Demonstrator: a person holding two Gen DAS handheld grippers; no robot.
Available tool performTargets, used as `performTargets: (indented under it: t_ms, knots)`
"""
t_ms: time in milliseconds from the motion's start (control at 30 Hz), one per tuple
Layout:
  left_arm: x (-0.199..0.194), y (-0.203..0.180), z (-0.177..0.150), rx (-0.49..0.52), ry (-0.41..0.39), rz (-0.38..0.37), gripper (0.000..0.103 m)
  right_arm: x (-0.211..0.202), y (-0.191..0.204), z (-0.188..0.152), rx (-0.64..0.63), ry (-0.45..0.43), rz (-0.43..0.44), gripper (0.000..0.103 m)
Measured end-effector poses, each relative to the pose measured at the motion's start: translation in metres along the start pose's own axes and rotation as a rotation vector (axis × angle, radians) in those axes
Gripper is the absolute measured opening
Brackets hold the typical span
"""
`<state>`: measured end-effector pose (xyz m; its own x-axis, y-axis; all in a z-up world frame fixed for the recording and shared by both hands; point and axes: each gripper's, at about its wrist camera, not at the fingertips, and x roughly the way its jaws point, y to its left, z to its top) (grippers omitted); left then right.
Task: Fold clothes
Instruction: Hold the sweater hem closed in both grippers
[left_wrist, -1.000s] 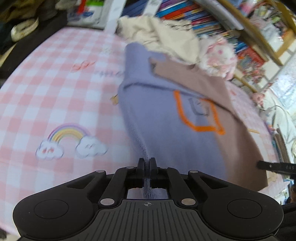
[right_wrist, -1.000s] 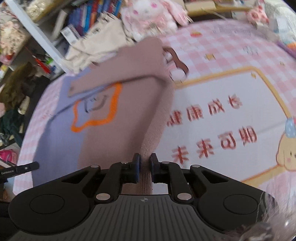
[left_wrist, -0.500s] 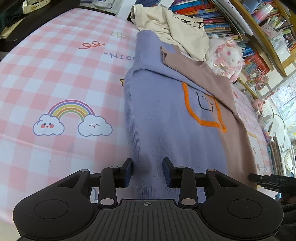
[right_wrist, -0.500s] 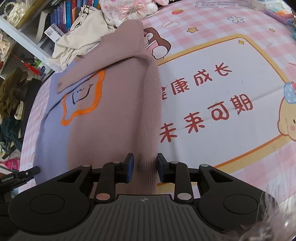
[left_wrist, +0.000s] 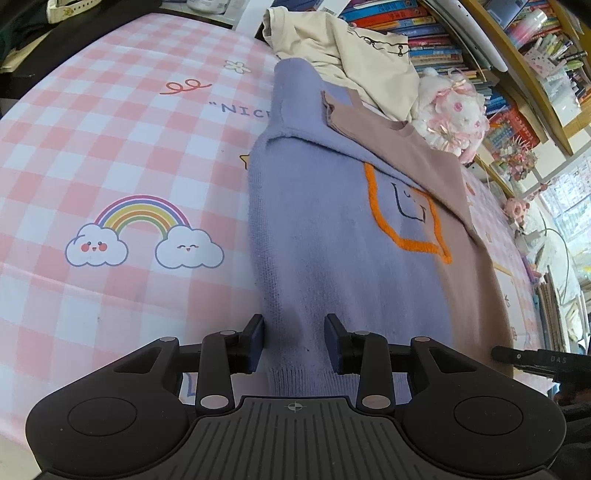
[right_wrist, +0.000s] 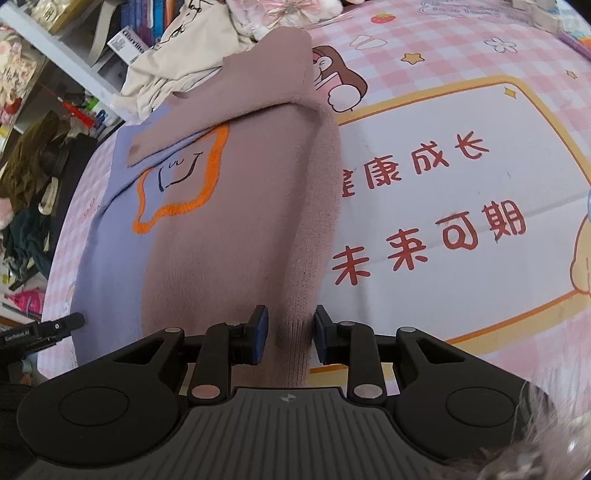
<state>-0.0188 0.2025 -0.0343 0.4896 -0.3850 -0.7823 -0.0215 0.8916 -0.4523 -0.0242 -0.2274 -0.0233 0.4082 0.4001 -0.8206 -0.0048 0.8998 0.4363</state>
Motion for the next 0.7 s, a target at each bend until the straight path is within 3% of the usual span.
performTargets:
  t_ms: [33, 133, 200, 233, 400, 700]
  knots:
    - [0.0, -0.001, 0.0, 0.001, -0.002, 0.003, 0.032, 0.0, 0.0, 0.0, -0.004, 0.001, -0.008, 0.016]
    - [0.0, -0.001, 0.0, 0.003, -0.004, 0.009, 0.029, 0.0, -0.002, -0.002, -0.042, 0.001, -0.013, 0.012]
    - [0.0, 0.001, 0.0, -0.003, -0.005, 0.026, 0.017, -0.001, -0.002, -0.003, -0.06, -0.005, -0.017, 0.01]
    - [0.001, 0.003, 0.0, -0.006, 0.0, 0.035, 0.007, -0.002, -0.002, -0.005, -0.067, -0.007, -0.02, 0.009]
    - [-0.002, 0.013, -0.003, -0.057, 0.007, 0.001, 0.007, -0.006, -0.004, -0.011, -0.059, -0.001, -0.027, 0.009]
    - [-0.001, 0.012, -0.004, -0.046, 0.027, -0.022, 0.012, -0.009, -0.006, -0.013, -0.04, 0.005, -0.02, 0.01]
